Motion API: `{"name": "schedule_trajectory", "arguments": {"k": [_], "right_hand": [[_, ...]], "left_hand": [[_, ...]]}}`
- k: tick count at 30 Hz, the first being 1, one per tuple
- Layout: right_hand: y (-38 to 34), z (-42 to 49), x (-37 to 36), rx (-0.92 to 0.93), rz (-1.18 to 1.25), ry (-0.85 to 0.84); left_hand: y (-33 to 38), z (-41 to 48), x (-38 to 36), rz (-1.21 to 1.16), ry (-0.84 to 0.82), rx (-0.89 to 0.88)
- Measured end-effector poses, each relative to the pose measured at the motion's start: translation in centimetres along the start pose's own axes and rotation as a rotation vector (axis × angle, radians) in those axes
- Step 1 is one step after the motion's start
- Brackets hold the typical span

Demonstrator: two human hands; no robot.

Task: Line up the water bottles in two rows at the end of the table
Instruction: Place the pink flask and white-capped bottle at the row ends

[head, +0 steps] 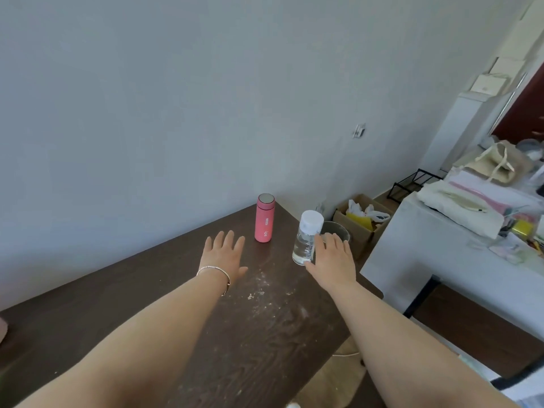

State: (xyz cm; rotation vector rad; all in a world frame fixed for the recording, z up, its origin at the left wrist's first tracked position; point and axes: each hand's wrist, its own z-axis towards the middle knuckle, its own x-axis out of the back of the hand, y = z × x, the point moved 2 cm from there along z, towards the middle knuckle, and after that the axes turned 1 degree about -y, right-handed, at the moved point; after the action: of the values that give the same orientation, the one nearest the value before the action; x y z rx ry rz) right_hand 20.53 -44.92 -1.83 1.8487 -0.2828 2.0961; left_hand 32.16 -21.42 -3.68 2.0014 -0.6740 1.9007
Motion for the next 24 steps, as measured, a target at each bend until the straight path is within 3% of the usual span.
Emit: {"name": "schedule_trajectory", "arguments": {"k": [5,11,19,24], "right_hand": [[1.6,6.2,-1.7,0.051,-0.009,0.004],[3.3,11.5,-4.5,0.033,0.144,0.013],[4.3,13.5,-8.8,0.057,0.482,0.022],[4.5,13.6,-9.9,0.060,0.566,0.085]], "left_hand": [[0.5,5.8,-0.1,-0.010,-0.025,0.040],[2.3,13.2,-0.4,-0.156,-0.043,0.099],[4.9,20.2,-3.0,-0.609,-0.081,0.334],[6.1,22.2,-4.4,-0.916,-0.034,0.500]]}}
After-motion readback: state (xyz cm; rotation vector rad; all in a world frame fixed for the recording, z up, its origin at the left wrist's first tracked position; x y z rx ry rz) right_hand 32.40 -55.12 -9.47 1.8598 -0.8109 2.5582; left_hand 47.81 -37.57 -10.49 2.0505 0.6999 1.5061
